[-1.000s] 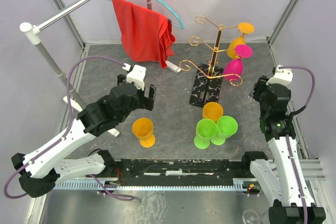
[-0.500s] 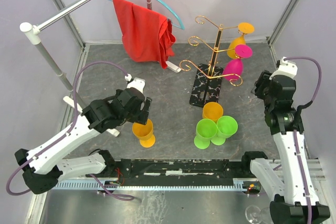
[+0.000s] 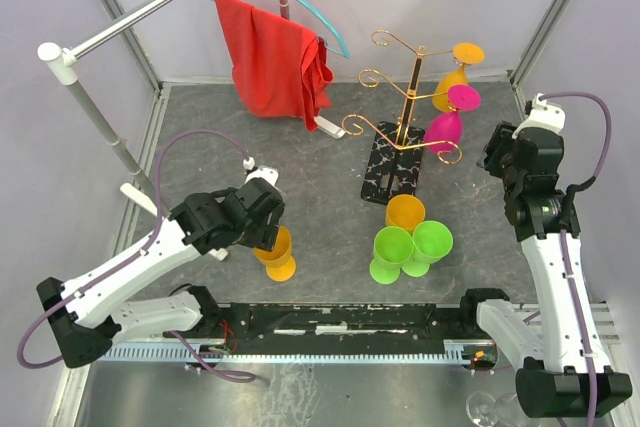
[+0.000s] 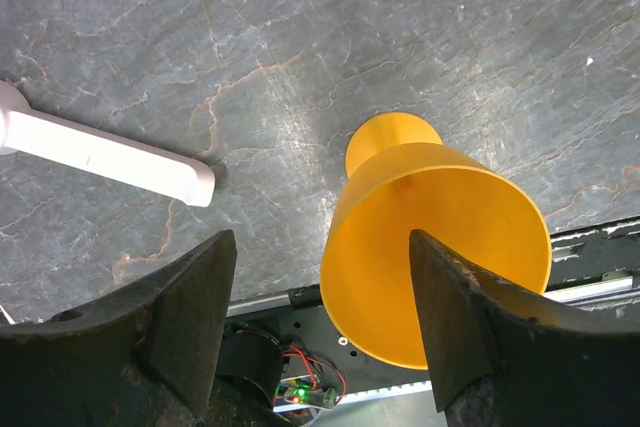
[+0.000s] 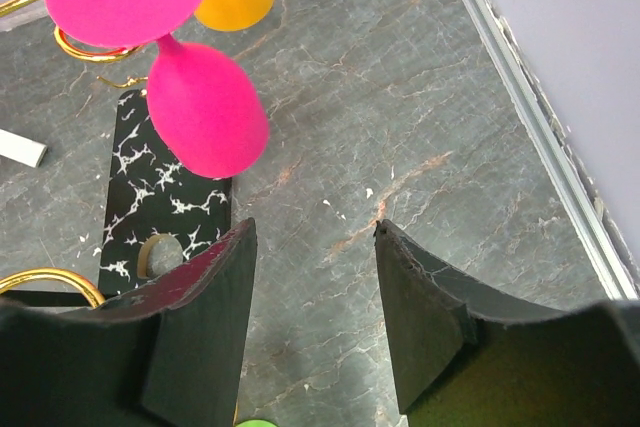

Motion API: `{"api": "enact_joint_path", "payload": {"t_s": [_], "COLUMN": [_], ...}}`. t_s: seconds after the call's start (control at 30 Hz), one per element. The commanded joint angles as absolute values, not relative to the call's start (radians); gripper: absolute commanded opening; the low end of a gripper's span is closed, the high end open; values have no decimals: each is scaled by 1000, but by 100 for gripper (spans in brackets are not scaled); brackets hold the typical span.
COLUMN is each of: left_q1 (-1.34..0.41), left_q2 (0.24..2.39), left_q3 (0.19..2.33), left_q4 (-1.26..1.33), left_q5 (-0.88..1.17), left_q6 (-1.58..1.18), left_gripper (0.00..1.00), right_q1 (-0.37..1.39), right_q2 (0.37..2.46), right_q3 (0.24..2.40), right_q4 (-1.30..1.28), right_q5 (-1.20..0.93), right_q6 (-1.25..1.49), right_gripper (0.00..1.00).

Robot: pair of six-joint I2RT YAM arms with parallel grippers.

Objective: Place the wine glass upside down on the wine glass rack

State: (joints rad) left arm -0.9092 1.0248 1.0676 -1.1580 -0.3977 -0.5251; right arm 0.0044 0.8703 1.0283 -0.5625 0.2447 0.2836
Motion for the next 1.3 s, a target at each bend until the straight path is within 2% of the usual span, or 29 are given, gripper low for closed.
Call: {"api": "enact_joint_path", "payload": {"t_s": [0.0, 0.23, 0.47, 0.63, 0.77, 0.93, 1.17, 1.27], "left_q1": [-905, -906, -906, -906, -906, -906, -906, -906], "left_q2": [1049, 1051, 1043, 1041, 1042, 1040, 1019, 1003], "left_q3": [1055, 1037, 1011, 986, 986, 986, 1009, 1053], "left_q4": [-1128, -1087, -1065, -1042, -1033, -1016, -987, -985], "left_q5": [-373, -357, -336, -315, -302, -289, -292, -325], "left_q6": [-547, -533, -531, -528, -521, -517, -510, -497], "left_gripper": [74, 70, 55, 39, 21, 3, 3, 3], "right_q1": [3, 2, 2, 3, 2, 2, 1, 2], "right_q2": [873, 884, 890, 887, 890, 886, 883, 903], "right_q3": [1077, 1067, 1061, 1057, 1060, 1063, 1067, 1089], "right_q4": [-551, -545, -533, -532, -536, -545, -552, -563], "right_q5": [240, 238, 238, 238, 221, 214, 195, 125], "right_q6": [273, 271, 273, 274, 276, 276, 275, 280], "right_gripper": [59, 59, 59, 59, 59, 59, 59, 59]}}
